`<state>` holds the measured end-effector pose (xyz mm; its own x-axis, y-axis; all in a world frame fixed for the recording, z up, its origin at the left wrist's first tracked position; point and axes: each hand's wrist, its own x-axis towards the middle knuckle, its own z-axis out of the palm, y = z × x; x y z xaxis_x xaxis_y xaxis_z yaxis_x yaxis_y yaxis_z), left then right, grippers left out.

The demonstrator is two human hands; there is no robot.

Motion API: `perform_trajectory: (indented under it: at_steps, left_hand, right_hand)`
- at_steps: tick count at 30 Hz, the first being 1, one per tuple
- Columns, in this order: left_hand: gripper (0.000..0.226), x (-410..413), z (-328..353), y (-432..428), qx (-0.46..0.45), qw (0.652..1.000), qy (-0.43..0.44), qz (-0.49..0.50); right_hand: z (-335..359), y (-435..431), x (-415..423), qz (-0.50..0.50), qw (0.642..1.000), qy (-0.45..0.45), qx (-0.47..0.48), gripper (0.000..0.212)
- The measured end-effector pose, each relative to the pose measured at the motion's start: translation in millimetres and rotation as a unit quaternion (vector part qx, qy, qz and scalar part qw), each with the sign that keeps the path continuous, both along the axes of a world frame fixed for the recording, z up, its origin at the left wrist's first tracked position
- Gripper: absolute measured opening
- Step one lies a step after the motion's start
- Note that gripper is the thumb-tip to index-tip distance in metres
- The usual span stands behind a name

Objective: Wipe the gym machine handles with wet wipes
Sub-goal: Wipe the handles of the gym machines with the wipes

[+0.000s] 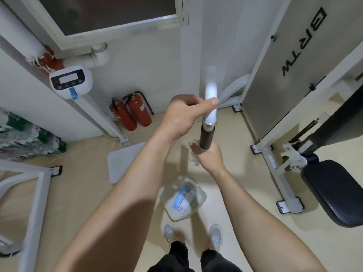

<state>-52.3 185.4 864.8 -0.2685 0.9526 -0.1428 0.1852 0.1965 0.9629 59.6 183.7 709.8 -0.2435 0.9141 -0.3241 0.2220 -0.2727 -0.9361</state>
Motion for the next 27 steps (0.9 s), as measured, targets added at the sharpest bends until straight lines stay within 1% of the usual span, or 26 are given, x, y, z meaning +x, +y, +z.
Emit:
perform_trajectory:
  at_steps: [1,3,7,9,11,12,15,18,19,20,21,23,25,27]
  left_hand:
    - [0.046,0,-2,1,0.006,1.000,-0.007,-0.004]
    - [0.049,1,-3,2,0.014,1.000,-0.012,-0.003]
    - [0.051,5,-3,3,0.019,0.999,-0.032,0.001]
    - [0.056,7,-3,3,0.019,0.999,-0.044,-0.006]
    - [0.069,7,-3,3,0.024,0.999,-0.040,-0.021]
    - [0.074,6,-3,3,0.026,0.999,-0.036,-0.028]
    - [0.077,3,-2,3,0.029,0.998,-0.019,-0.045]
    - [0.079,-1,-1,4,0.033,0.999,0.005,-0.038]
    - [0.079,-1,0,4,0.034,0.999,0.012,-0.033]
    - [0.078,-1,1,4,0.035,0.999,0.018,-0.029]
    - [0.077,-1,1,5,0.036,0.999,0.021,-0.027]
    - [0.075,2,0,4,0.040,0.999,0.019,-0.027]
    - [0.074,8,0,2,0.044,0.999,0.005,-0.030]
    - [0.073,15,-1,2,0.043,0.998,0.000,-0.041]
  right_hand:
    - [-2,-2,2,0.000,1.000,-0.009,-0.008,0.036]
    - [16,-3,1,-0.012,1.000,-0.009,0.018,0.035]
    - [76,6,-3,-0.049,0.987,0.061,0.141,0.030]
    - [79,12,-3,-0.042,0.983,0.092,0.154,0.031]
    - [61,13,-1,-0.014,0.986,0.086,0.141,0.033]
    - [48,13,0,0.006,0.991,0.070,0.117,0.033]
    - [19,15,10,0.069,0.997,0.011,0.025,0.031]
    - [21,21,16,0.163,0.986,-0.033,0.009,0.030]
    - [25,21,17,0.169,0.985,-0.037,0.011,0.028]
    - [30,21,16,0.153,0.987,-0.035,0.015,0.028]
    - [38,18,13,0.117,0.992,-0.027,0.030,0.030]
    - [57,9,4,0.012,0.996,0.013,0.087,0.031]
    - [74,-1,-8,-0.128,0.982,0.071,0.121,0.032]
    - [80,-5,-17,-0.253,0.951,0.080,0.159,0.028]
